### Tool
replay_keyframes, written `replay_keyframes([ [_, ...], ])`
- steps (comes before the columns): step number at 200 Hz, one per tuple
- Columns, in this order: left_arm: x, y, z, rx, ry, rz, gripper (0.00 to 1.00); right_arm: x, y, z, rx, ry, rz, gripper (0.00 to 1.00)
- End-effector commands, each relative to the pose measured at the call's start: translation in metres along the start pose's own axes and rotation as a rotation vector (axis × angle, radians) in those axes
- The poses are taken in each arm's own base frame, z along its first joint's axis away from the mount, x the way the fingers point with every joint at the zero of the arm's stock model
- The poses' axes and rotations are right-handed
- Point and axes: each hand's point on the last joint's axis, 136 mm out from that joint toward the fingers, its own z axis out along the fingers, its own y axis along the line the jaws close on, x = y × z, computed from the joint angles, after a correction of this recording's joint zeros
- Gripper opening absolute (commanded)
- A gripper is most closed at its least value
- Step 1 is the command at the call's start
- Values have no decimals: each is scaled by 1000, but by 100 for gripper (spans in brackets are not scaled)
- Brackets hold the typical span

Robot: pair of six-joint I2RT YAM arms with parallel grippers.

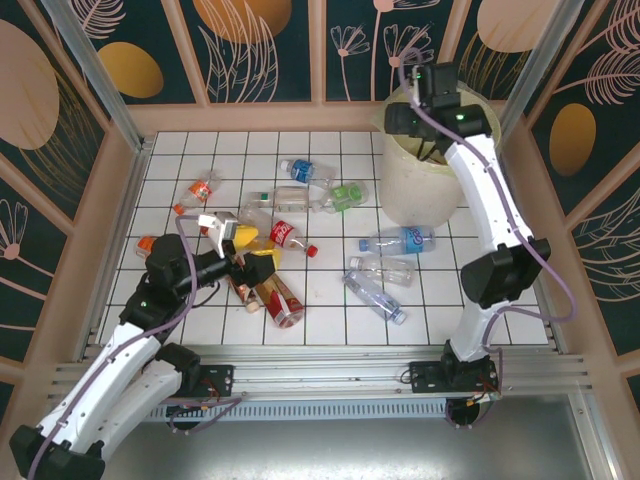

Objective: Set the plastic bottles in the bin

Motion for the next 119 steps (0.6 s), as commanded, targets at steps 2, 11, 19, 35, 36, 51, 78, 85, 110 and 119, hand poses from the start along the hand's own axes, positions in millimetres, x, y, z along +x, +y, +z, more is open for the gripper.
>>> replay_keyframes([
  [2,-22,7,-12,-101,-85,49,99,-13,17,-18,92,-118,-98,75],
  [11,-26,9,-15,-125,-104,58,99,-11,28,-23,89,-134,-124,75],
  [19,-29,11,-18,-148,-118,60,99,-8,40,-27,74,-142,-146,74],
  [35,-31,17,-22,-189,-132,63,99,1,63,-32,33,-141,-188,74],
  [36,-31,17,-22,-192,-133,64,99,1,63,-32,32,-141,-189,74],
  [51,-32,24,-24,-234,-133,53,99,16,94,-38,-35,-132,-240,74],
  [78,-35,35,-33,-325,-132,13,99,44,141,-48,-171,-102,-303,74],
  [85,-35,37,-36,-352,-129,1,99,52,151,-49,-204,-87,-310,74],
  [110,-33,30,-42,-334,-116,-51,99,85,180,-52,-302,-30,-332,74],
  [119,-29,26,-42,-308,-108,-72,99,96,187,-52,-337,-9,-334,74],
])
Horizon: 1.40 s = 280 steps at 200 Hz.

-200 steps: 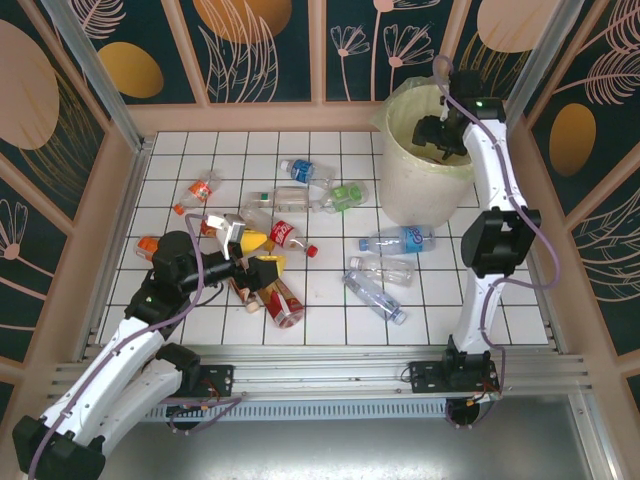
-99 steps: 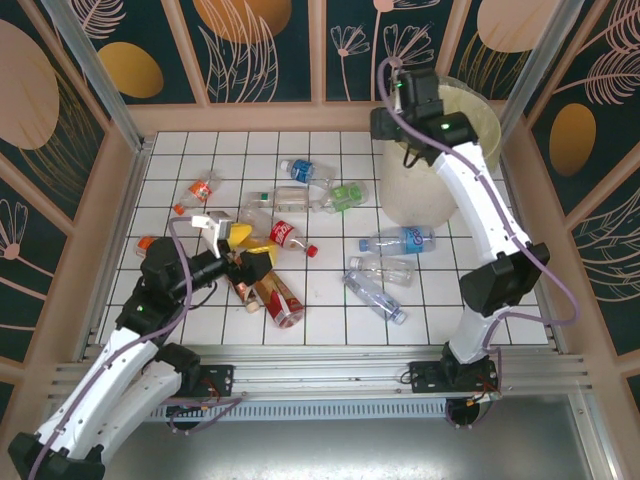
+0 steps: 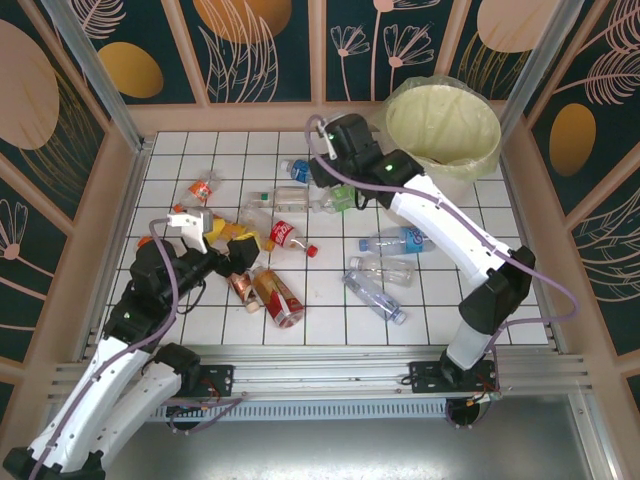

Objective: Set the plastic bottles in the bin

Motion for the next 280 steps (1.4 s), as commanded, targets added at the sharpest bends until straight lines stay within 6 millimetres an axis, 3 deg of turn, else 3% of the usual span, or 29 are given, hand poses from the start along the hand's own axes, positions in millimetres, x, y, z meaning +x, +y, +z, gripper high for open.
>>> replay_keyframes([
  [1,-1,-7,-12,12,13,-64,99,5,27,-13,-112,-19,13,74],
  [55,23,-2,-20,-9,87,-246,99,48,75,-1,-338,92,-27,75],
  [137,57,17,-22,-83,151,-282,99,99,102,51,-353,207,-85,75],
  [212,64,21,-20,-96,169,-273,99,140,128,105,-353,337,-151,74],
  [280,67,17,-17,-70,182,-271,98,162,131,141,-323,409,-192,76],
])
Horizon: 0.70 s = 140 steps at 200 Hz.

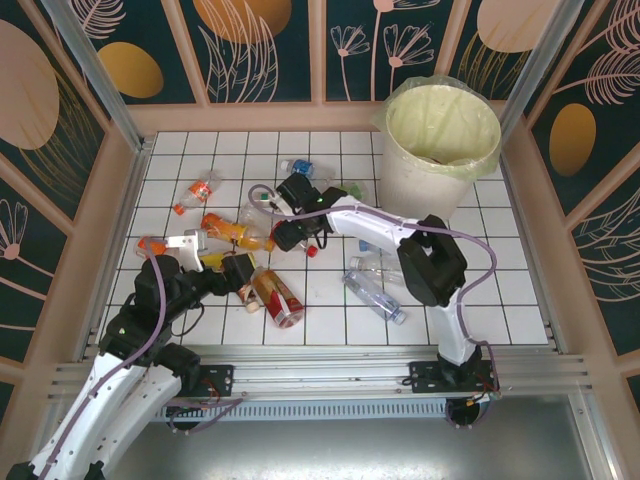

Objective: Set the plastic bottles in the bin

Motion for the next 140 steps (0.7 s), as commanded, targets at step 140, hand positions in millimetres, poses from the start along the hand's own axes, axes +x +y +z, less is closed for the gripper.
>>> replay_keyframes([
  [140,4,-4,2,30,14,23,99,-2,-1,49,-15,72,-56,81],
])
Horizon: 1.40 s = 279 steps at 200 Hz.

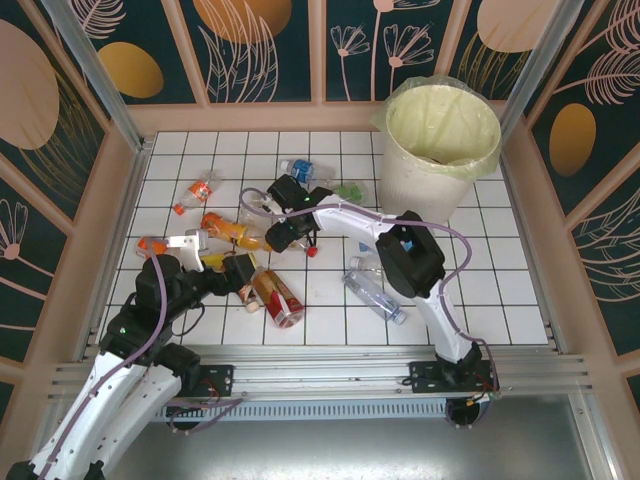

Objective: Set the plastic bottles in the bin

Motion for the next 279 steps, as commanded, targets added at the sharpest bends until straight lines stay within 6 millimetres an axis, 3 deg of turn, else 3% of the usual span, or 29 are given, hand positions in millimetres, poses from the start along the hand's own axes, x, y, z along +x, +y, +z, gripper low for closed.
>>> replay_keyframes([
  [1,2,-4,2,26,5,24,99,2,-1,7,-12,28,-19,81],
  [169,6,-2,7,21,27,22,99,8,-3,26,-19,56,-28,72],
  [228,5,-3,6,26,21,23,99,6,-1,18,-29,49,-35,65],
  [279,-7,-19,8,92,-1,20,99,-6,0,-10,-32,-11,-34,64],
])
